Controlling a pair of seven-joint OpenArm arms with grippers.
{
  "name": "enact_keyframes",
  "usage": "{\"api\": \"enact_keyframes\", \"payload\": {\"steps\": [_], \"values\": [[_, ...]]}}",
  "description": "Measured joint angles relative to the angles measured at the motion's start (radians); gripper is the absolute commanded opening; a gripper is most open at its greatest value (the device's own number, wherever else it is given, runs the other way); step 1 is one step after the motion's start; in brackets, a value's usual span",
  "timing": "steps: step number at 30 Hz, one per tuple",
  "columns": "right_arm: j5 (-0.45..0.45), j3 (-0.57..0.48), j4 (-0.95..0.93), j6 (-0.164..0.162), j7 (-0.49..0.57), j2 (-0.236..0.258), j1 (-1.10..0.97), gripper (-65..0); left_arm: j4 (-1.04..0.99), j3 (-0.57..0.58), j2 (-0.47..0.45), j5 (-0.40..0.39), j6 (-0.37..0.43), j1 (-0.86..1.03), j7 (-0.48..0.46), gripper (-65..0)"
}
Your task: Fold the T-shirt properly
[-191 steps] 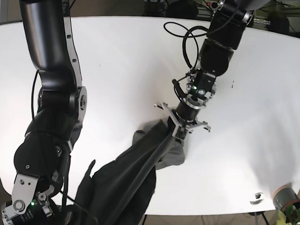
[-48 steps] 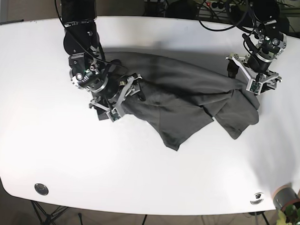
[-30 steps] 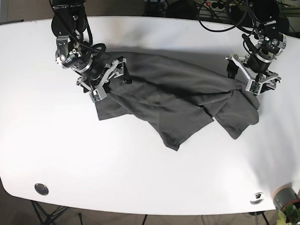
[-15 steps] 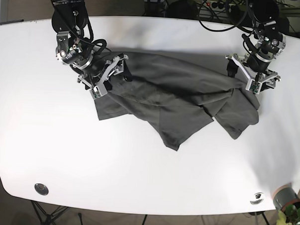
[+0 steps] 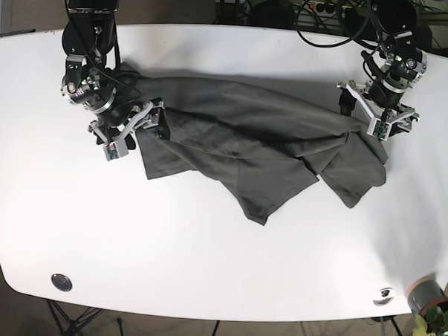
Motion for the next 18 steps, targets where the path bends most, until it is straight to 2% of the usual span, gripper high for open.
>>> {"api": "enact_keyframes", "payload": {"steps": [2, 4, 10, 18], "values": [[0.000, 0.000, -0.018, 0.045, 0.004, -0.006, -0.003, -14.7, 0.000, 0.000, 0.000, 0.000, 0.000, 0.000, 0.000, -13.9], [-0.003, 0.002, -0.041, 0.064, -0.003, -0.018, -0.005, -14.7, 0.000, 0.000, 0.000, 0.000, 0.000, 0.000, 0.000, -13.9], [-0.002, 0.000, -0.059, 0.076, -0.002, -0.050, -0.011, -14.7, 0.000, 0.000, 0.000, 0.000, 0.000, 0.000, 0.000, -13.9], [-0.014, -0.082, -0.014, 0.068, -0.002, -0.042, -0.036, -14.9, 0.000, 0.000, 0.000, 0.000, 0.000, 0.000, 0.000, -13.9]]}}
